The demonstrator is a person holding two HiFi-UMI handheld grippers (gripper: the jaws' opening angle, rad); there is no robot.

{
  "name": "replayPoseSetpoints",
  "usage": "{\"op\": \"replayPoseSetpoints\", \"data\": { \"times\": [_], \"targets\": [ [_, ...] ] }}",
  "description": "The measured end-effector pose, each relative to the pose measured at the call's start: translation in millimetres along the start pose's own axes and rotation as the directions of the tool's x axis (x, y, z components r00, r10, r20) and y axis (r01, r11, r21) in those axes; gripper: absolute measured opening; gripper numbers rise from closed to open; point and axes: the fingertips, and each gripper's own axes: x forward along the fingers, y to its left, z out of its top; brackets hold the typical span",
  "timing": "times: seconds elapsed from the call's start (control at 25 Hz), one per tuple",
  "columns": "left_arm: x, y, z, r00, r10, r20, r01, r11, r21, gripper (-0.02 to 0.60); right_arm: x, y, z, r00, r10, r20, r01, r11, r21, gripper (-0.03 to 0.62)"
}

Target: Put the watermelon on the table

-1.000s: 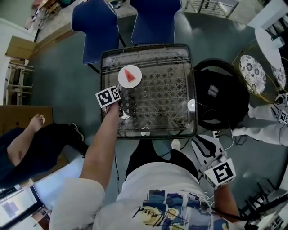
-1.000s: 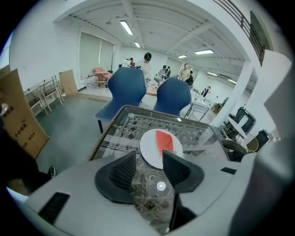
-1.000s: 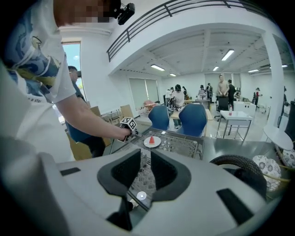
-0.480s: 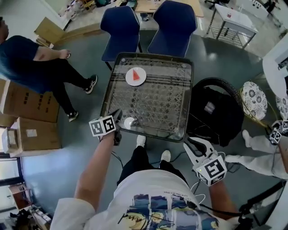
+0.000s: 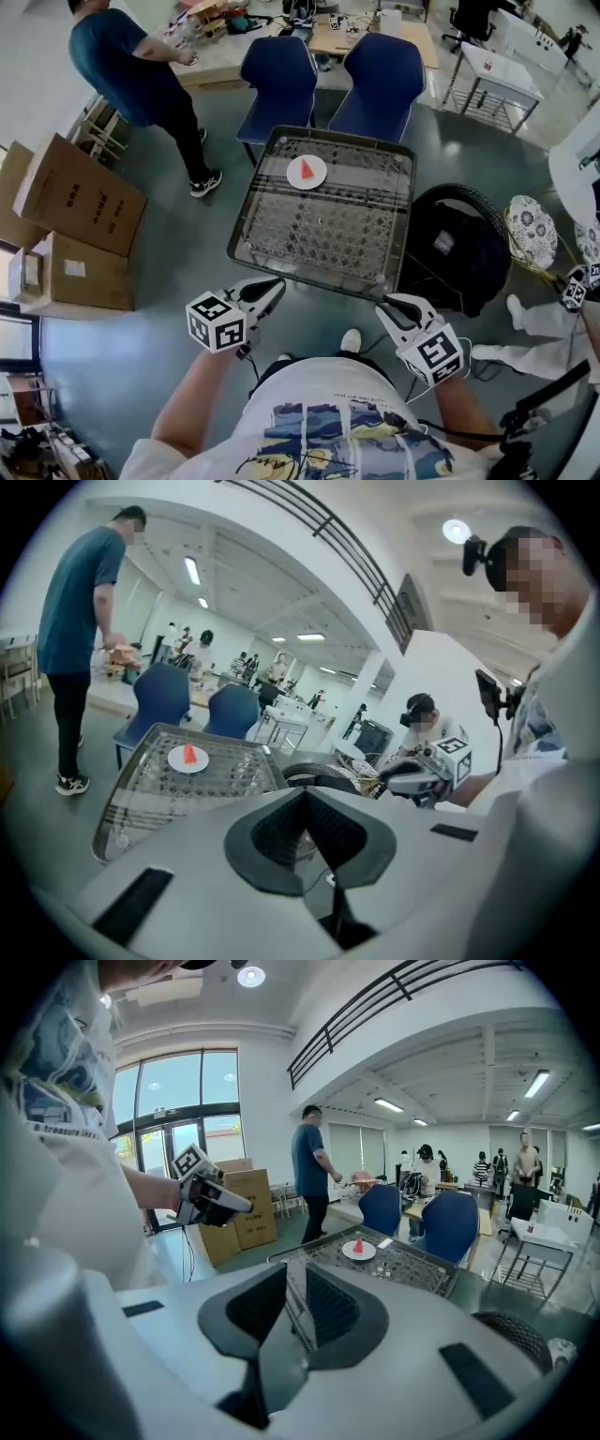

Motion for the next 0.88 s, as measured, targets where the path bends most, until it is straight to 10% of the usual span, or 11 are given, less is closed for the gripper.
{"op": "replayPoseSetpoints", "data": {
  "times": [0.48, 0.88],
  "targets": [
    [-145, -59, -4, 0.983, -0.101, 0.156, 0.074, 0.983, 0.169, 0.009, 44, 129, 45, 1.0, 0.023, 0.008, -0.023, 0.996, -0.086, 0.071],
    [-209, -52, -30, 0.966, -0.187, 0.178, 0.162, 0.976, 0.143, 0.009, 57, 215, 62, 0.999, -0.033, 0.023, 0.035, 0.996, -0.078, 0.064]
  ]
}}
